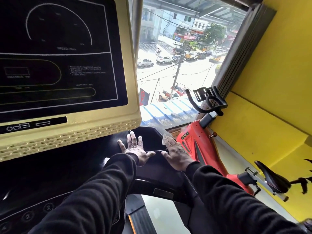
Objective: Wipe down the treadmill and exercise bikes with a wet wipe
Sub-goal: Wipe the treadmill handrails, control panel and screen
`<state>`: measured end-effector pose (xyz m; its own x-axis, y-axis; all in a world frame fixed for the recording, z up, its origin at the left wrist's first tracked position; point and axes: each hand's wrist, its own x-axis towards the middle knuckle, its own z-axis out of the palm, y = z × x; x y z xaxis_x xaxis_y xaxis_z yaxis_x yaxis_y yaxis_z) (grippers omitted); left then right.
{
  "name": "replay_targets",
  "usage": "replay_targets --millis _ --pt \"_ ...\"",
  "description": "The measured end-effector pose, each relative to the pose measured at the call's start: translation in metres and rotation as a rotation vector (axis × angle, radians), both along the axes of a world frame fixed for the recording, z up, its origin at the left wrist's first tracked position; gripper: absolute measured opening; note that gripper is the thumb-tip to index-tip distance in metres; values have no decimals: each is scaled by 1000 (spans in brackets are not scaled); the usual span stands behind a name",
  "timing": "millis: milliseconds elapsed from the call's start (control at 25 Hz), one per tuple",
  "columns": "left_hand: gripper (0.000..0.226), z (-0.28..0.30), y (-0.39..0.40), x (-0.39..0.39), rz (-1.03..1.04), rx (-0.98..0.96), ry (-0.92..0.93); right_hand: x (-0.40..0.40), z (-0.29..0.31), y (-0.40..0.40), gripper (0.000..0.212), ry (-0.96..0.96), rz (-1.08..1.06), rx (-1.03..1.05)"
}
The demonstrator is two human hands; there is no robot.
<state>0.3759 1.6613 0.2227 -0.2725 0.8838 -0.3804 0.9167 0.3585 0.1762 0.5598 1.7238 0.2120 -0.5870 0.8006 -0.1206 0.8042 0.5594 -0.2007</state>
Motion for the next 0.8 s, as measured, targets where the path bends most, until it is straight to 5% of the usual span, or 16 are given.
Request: replay_targets --millis 200,480,680,800 --pt "99 -3 2 -1 2 -23 -3 -11 5 39 67 -92 3 -67" --pt "99 -5 6 -3 5 -9 8 16 15 48 47 -25 625 359" --pt "100 -4 4 -3 -3 -7 -2 -35 23 58 53 -406 413 256" --pt "99 -4 4 -4 -4 2 -5 -14 21 61 51 -241 589 269"
